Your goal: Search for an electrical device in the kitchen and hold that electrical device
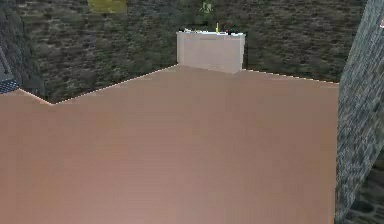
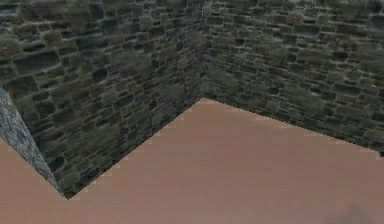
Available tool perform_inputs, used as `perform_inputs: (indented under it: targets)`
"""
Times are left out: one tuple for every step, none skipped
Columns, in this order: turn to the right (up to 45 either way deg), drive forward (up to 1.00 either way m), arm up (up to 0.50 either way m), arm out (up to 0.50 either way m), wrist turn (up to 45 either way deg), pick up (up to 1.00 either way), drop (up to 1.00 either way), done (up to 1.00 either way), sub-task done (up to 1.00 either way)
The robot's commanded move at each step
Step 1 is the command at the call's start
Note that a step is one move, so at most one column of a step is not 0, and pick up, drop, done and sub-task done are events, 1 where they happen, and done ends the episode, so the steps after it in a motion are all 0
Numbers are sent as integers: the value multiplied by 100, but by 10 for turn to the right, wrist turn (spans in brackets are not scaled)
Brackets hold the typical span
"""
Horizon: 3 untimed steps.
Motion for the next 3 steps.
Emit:
perform_inputs:
  targets:
    - [0, 55, 0, 0, 0, 0, 0, 0, 0]
    - [-450, 0, 0, 0, 0, 0, 0, 0, 0]
    - [-90, 0, 0, 0, 0, 0, 0, 0, 0]
